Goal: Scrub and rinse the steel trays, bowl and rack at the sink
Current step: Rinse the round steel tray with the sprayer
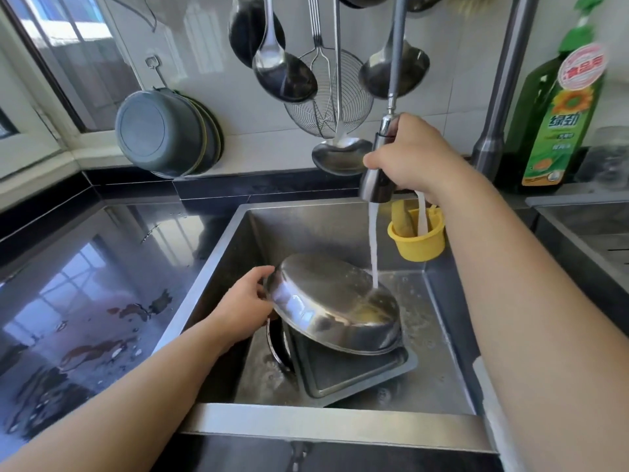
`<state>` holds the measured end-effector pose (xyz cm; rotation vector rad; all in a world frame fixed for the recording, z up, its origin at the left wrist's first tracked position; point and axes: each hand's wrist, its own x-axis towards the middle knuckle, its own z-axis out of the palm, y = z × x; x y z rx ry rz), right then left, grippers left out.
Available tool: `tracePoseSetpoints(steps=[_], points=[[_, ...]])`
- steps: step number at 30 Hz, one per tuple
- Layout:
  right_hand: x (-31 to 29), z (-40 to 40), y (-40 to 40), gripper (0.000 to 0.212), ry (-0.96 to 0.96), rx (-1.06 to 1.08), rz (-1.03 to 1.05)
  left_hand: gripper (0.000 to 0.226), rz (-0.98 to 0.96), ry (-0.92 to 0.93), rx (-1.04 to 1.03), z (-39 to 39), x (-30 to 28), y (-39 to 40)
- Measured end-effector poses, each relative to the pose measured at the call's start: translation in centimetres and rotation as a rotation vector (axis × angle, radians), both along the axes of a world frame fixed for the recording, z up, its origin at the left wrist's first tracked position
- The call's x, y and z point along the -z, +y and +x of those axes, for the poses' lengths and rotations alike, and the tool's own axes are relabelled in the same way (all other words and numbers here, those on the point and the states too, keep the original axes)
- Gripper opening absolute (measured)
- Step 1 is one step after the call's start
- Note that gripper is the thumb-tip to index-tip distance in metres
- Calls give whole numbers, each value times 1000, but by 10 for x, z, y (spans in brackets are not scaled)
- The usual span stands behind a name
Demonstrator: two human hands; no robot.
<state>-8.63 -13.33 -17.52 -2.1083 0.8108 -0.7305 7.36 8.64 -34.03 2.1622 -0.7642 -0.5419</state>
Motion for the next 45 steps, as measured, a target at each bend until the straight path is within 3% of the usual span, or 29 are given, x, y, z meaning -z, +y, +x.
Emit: tracePoseSetpoints(steps=[3, 5, 7, 9, 11, 14, 18, 20, 23, 27, 35, 45], points=[[0, 5, 7, 23, -85, -86, 129, 71, 121, -343, 123, -1, -5, -5], [1, 6, 7, 22, -88, -103, 148, 72, 340, -609, 177, 0, -10, -12], [1, 2, 2, 23, -24, -64, 54, 69, 534, -958, 233, -2, -18, -18], [2, -3, -7, 30, 51, 22, -68, 61, 487, -1223, 309, -1, -30, -26], [2, -8, -15, 37, 82, 86, -148, 62, 369, -1307, 358, -6, -50, -33], [3, -15, -23, 40, 93, 151, -223, 45, 378, -1333, 357, -21, -91, -45], [3, -24, -32, 41, 100, 221, -274, 27, 451, -1341, 137, -23, -138, -38], [3, -25, -34, 43, 116, 224, -268, 23, 494, -1202, 57, -16, -144, -35], [2, -23, -32, 43, 125, 197, -239, 23, 521, -837, -41, -4, -138, -32], [-1, -20, -28, 37, 79, 158, -176, 29, 461, -587, -123, 8, -104, -26], [5, 0, -10, 37, -26, 82, -93, 20, 144, 159, -315, -1, -43, -21], [18, 19, 0, 30, -168, 152, -103, 19, 127, 455, -194, -2, -17, -14]])
